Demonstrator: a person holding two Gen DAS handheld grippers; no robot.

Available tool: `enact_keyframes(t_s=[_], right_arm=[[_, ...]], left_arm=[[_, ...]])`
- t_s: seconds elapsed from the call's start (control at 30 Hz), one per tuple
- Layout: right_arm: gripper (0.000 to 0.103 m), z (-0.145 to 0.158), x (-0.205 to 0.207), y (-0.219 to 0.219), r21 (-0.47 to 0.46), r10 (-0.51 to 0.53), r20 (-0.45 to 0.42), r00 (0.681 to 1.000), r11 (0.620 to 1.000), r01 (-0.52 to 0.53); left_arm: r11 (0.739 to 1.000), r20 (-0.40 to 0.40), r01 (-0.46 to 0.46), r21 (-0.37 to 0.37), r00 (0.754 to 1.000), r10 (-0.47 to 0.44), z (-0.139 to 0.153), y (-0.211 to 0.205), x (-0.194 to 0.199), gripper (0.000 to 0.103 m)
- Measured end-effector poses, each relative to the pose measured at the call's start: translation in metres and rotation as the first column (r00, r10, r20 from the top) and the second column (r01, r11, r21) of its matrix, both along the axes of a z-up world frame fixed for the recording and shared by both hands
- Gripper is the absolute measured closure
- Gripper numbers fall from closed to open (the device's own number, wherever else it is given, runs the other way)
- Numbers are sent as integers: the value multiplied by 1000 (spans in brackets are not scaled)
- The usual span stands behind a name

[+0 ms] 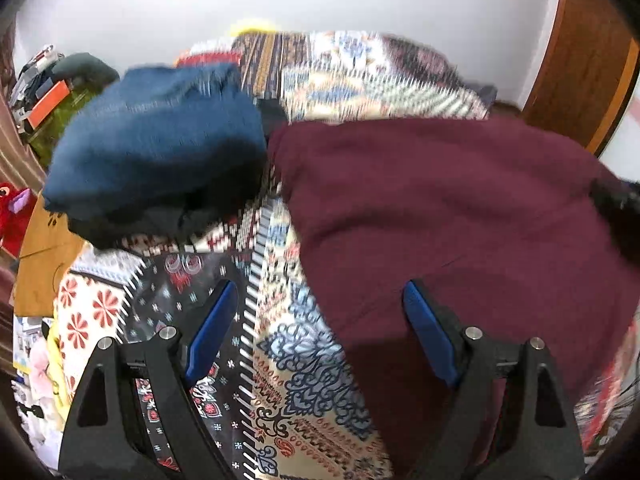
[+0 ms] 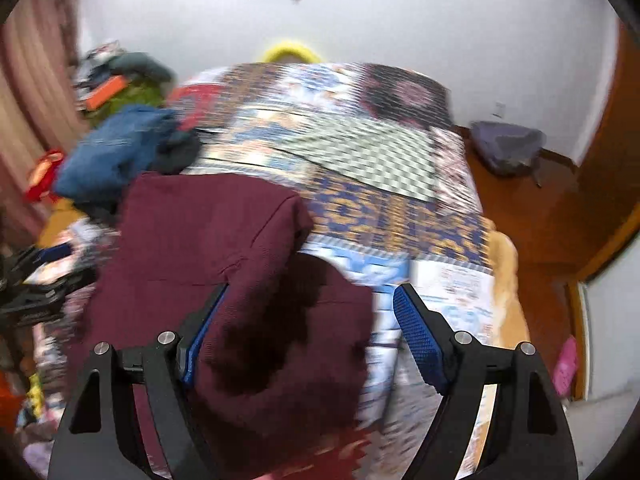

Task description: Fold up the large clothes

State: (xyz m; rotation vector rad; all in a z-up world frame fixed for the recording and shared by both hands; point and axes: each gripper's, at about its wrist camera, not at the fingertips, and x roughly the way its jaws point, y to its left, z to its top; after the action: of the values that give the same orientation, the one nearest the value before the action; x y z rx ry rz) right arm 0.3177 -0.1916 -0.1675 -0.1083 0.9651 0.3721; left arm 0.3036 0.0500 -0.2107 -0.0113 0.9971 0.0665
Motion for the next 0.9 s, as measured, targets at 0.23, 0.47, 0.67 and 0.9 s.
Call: enact_keyframes(t_s=[0.23,0.47,0.67,0.9], right_arm=[[17,-19,11,-18,119,-43,-142,989,991,60],[17,9,-3,-17,150,-9,-153,988,988,32],[15,-3,-7,-27,257,15,-260,965,965,54],[15,-41,-5,-41,368,33,-433,901,919,144]], left_arm=[[999,-7,-12,-36,1000,11,-7,2,-4,18],[1000,23,-5,-27,1000,6,12,3,-10,18],[986,3,17,-169,1000,-17,14,5,-15,18],[930,-93,-8,-368,995,-29,-18,12,-16,17]])
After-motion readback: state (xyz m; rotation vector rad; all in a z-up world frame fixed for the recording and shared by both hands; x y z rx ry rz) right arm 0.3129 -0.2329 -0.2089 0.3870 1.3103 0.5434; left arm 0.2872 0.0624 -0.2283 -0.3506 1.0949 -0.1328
